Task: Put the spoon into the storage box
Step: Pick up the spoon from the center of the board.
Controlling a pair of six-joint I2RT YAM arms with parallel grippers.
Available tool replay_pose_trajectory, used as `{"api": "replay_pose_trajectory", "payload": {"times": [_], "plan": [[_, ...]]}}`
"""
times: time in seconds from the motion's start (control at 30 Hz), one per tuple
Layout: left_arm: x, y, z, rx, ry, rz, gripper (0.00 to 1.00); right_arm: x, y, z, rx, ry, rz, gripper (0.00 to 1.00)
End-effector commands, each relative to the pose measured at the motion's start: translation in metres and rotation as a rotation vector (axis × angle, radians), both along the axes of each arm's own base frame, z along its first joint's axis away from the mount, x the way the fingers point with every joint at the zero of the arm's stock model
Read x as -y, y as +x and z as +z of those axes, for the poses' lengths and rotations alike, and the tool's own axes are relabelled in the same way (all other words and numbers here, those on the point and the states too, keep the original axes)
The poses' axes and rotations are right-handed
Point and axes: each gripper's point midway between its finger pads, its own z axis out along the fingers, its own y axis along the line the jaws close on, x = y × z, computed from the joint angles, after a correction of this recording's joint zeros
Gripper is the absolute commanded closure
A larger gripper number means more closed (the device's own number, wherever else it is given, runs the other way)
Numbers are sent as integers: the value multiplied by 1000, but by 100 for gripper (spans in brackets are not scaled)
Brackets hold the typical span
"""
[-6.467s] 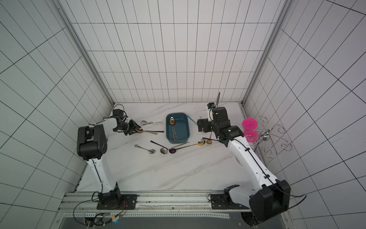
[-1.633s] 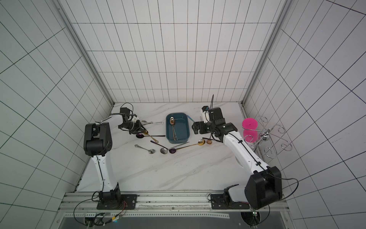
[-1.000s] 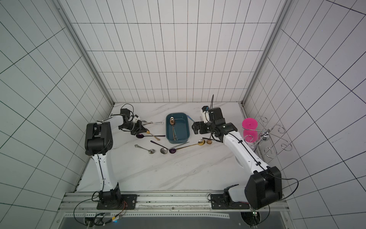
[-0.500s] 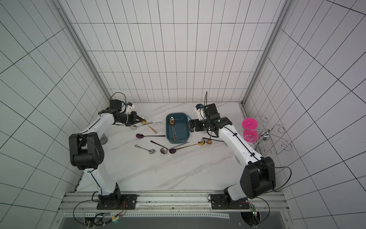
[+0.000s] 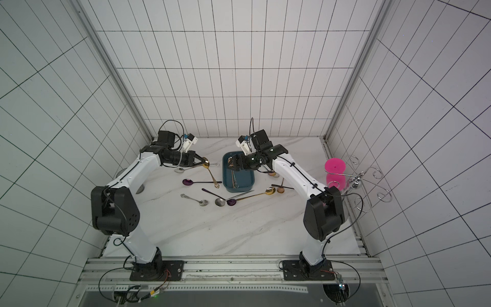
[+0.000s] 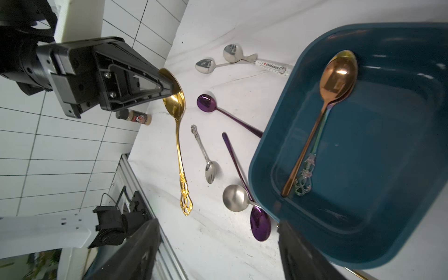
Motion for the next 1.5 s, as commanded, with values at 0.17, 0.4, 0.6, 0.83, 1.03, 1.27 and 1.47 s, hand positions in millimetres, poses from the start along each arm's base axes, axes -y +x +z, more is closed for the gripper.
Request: {"api": "replay_pose_trajectory", "payload": {"times": [0.17, 0.4, 0.6, 0.83, 1.03, 1.27, 1.47], "plan": [[25, -13, 36, 105, -44, -134, 100, -35, -18, 12, -199, 162, 67, 39], [35, -13, 38, 98, -59, -151, 100, -55, -30, 2, -267, 191, 102, 54], [43, -17, 41, 93, -74, -170, 100, -70, -40, -5, -294, 190, 140, 59], [45, -18, 45, 90, -89, -169, 100, -75, -45, -13, -315, 183, 157, 75], [44, -18, 44, 88, -83, -163, 99, -73, -49, -16, -320, 175, 169, 100], [36, -18, 43, 72, -40, -98, 43, -55, -36, -22, -308, 158, 124, 100], [14, -24, 47, 133, -10, 9, 18, -16, -8, -43, -287, 86, 15, 100]]}}
